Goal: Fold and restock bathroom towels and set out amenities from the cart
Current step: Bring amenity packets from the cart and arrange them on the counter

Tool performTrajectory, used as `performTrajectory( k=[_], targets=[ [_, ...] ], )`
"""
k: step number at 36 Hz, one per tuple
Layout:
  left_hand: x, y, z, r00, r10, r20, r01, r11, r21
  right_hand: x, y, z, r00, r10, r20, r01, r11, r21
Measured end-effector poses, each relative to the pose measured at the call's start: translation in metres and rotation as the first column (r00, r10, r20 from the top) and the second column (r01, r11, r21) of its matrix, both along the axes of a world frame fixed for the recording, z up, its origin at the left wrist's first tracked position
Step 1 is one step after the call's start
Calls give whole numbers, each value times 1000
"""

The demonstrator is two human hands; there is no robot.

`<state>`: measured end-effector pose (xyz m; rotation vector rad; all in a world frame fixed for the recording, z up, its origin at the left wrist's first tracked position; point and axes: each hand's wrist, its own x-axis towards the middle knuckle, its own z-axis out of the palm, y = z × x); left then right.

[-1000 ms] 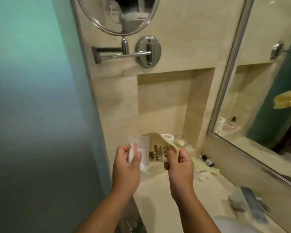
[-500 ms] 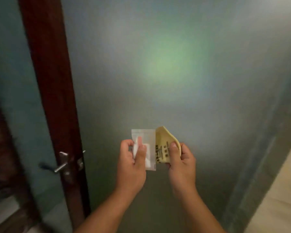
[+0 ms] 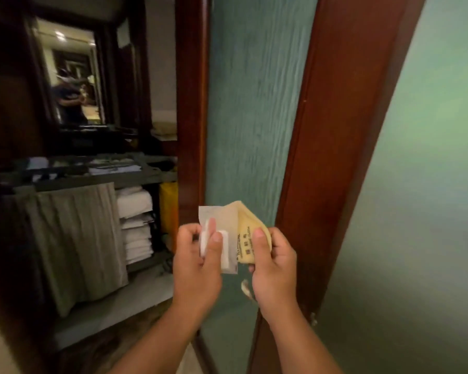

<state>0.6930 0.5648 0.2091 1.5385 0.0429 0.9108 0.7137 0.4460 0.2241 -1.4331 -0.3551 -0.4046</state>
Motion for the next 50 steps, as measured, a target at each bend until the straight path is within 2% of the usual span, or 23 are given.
performTrajectory(
  k=[4, 13, 23, 28, 41, 46, 50],
  targets=[
    [24, 49, 2, 990, 125, -59, -125, 992, 0, 44, 60, -1, 989, 146, -14, -145, 989, 28],
    [78, 142, 14, 902, 422, -90, -421, 907, 31, 128, 175, 7, 912, 409, 12, -409, 912, -44],
    [141, 265, -5, 809, 568, -154, -572, 820, 16, 206, 312, -13, 807, 587, -65, -591, 805, -60],
    [188, 351, -16, 795, 592, -131, -597, 802, 7, 255, 400, -22, 807, 589, -41, -590, 802, -87],
    [332, 557, -18, 844, 523, -115, -525, 851, 20, 396, 598, -19, 850, 523, -58, -527, 846, -83],
    [402, 621, -29, 826, 539, -166, -544, 839, 15, 469, 663, -32, 854, 517, -59, -520, 852, -64],
    [464, 667, -29, 800, 580, -150, -576, 814, 76, 534, 715, -37, 830, 555, -53, -557, 830, -36]
  ],
)
